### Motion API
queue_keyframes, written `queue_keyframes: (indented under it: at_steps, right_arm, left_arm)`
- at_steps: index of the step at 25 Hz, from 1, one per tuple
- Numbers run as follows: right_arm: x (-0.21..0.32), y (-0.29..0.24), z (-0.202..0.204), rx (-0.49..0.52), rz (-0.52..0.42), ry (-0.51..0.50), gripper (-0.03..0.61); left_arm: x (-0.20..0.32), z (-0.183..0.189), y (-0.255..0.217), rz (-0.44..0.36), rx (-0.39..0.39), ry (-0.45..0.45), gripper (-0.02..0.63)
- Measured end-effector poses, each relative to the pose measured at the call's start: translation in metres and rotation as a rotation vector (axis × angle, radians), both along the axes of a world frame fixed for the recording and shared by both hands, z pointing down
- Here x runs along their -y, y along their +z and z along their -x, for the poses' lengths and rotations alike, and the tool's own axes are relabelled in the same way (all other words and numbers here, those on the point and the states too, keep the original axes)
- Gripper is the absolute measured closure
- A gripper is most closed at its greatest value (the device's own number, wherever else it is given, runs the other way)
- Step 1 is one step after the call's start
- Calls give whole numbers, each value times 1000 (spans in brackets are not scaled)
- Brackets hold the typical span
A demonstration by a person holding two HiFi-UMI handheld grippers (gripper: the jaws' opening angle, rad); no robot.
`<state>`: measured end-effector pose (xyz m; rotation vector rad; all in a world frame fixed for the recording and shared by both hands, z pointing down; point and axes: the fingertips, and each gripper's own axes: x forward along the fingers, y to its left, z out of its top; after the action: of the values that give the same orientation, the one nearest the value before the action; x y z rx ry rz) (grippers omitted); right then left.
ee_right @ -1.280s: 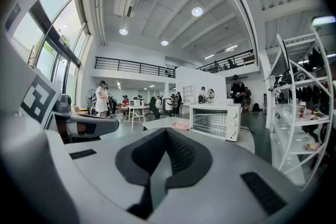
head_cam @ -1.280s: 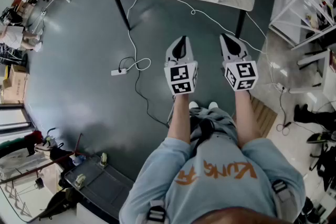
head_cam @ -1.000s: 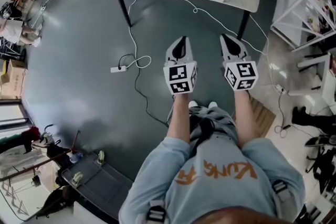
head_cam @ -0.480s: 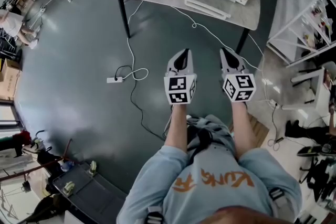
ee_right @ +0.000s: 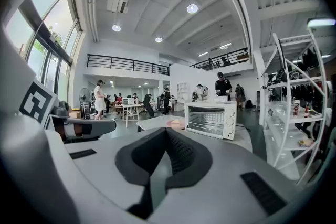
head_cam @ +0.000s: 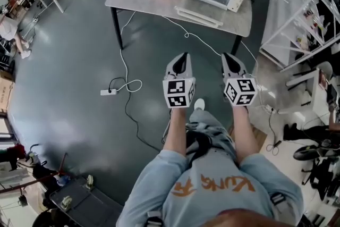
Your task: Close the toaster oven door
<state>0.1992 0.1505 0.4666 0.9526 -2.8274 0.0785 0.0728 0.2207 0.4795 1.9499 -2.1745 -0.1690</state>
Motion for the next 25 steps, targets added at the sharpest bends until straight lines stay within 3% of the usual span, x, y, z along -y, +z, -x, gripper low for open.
queue_keyframes:
  at_steps: [13, 18, 25]
  right_arm:
    - [34, -29, 27, 59, -63, -21, 581]
    - [60, -32, 35, 69, -58, -17, 581]
    - [111, -1, 40, 65, 1, 13, 581]
  left_arm:
    - [23, 41, -11, -13, 5, -38, 612]
    - [46, 53, -15, -9, 7, -50, 612]
    - [91, 62, 18, 60, 0, -43, 612]
